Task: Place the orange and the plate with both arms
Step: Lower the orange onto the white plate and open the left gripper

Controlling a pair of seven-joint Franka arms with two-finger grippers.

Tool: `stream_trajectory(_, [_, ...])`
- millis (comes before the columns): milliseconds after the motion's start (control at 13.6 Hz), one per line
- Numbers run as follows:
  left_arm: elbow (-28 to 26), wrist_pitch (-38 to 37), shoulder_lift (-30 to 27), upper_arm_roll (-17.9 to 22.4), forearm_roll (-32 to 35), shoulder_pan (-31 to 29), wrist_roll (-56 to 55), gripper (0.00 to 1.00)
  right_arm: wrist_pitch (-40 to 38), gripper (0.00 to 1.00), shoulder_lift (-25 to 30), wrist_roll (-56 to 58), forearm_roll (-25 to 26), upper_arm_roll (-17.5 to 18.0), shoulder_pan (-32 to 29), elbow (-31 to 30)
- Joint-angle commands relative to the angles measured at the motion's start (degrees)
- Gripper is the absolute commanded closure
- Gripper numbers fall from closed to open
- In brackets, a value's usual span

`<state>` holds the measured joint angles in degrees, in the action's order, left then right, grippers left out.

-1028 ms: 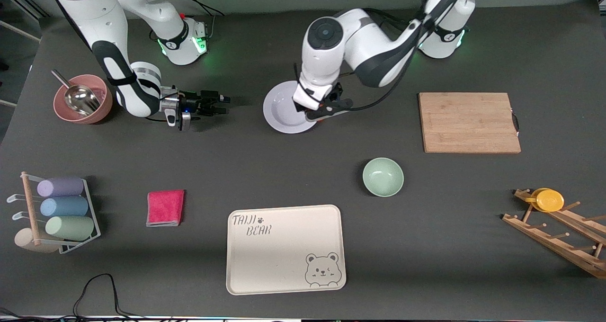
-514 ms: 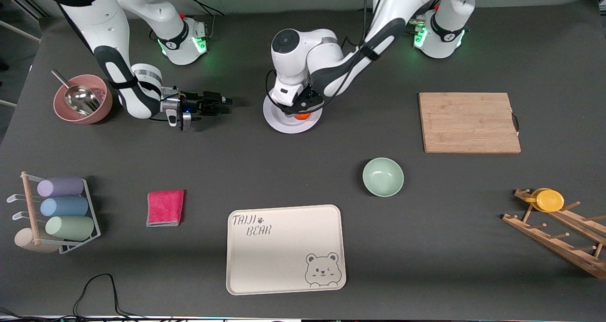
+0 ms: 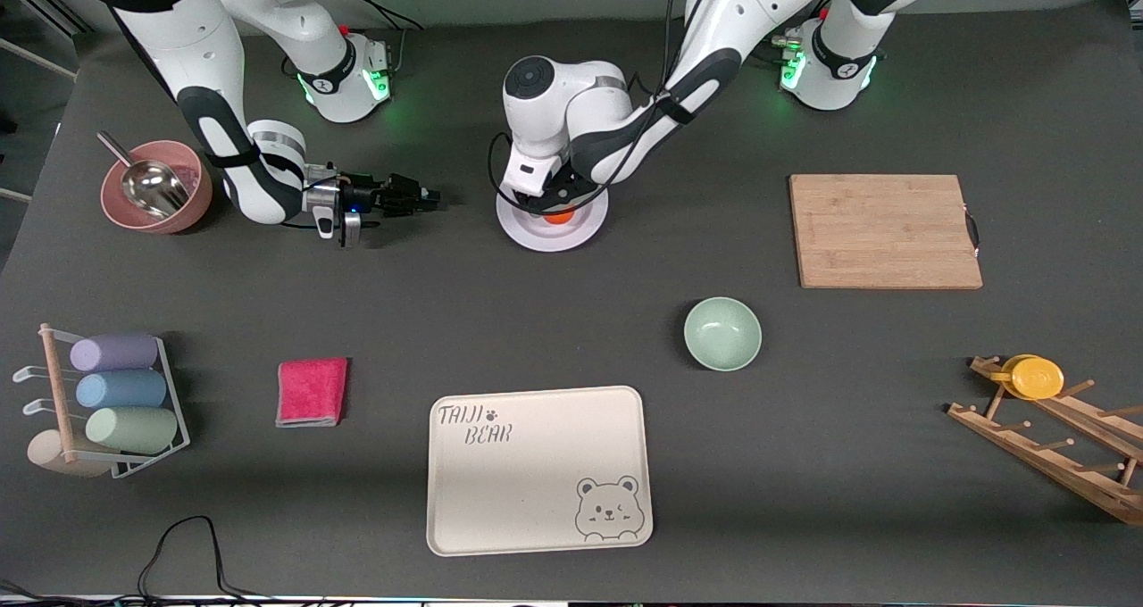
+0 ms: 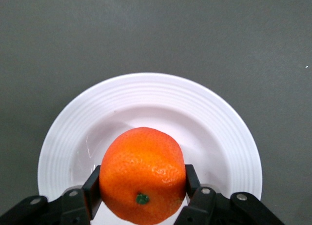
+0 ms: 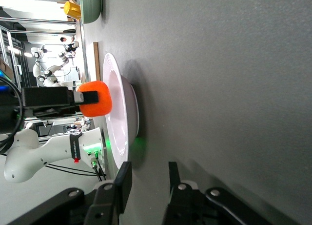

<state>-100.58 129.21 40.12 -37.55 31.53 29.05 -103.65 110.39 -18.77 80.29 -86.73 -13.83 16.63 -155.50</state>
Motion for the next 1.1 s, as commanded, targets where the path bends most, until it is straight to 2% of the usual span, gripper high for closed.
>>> stream_trajectory(0, [1.53,-0.18,1.1,0.81,1.69,1.71,-2.35,0.94,-0.7,0.63,-1.62,2.5,-1.52,-0.14,-0.19,0.55])
stream_trajectory(73, [1.53,-0.36,1.1,0.81,1.69,1.62,-2.35,0.42,-0.79,0.63,-2.49,3.9,-1.52,-0.14,-0.19,0.9])
stream_trajectory(147, [1.53,-0.53,1.1,0.9,1.69,1.62,-2.17,0.01,-0.79,0.63,-3.03,4.7,-1.52,-0.14,-0.19,0.99])
stream_trajectory(440, [3.01,-2.45,0.05,1.95,1.69,0.57,2.2,0.0,-0.96,0.63,-3.99,4.79,-1.6,-0.14,-0.19,1.34])
stream_trajectory(587, [7.75,-7.72,-0.04,2.04,0.9,0.21,6.51,0.0,-2.37,0.63,-4.08,4.79,-1.6,-0.14,-0.19,1.34])
stream_trajectory(734, [11.01,-9.93,-0.3,2.05,0.2,-1.09,10.64,0.0,-2.46,0.63,-4.0,4.97,-2.13,-0.14,-0.1,1.34])
stream_trajectory(881, [12.07,-10.64,-2.66,2.48,-5.4,-3.03,16.25,0.0,-2.46,0.63,-4.0,5.23,-4.41,0.12,0.68,1.34])
stream_trajectory(1028, [11.73,-11.78,-7.14,6.86,-11.46,-3.39,23.54,0.0,-2.46,0.63,-4.0,5.49,-6.69,0.38,2.0,1.34])
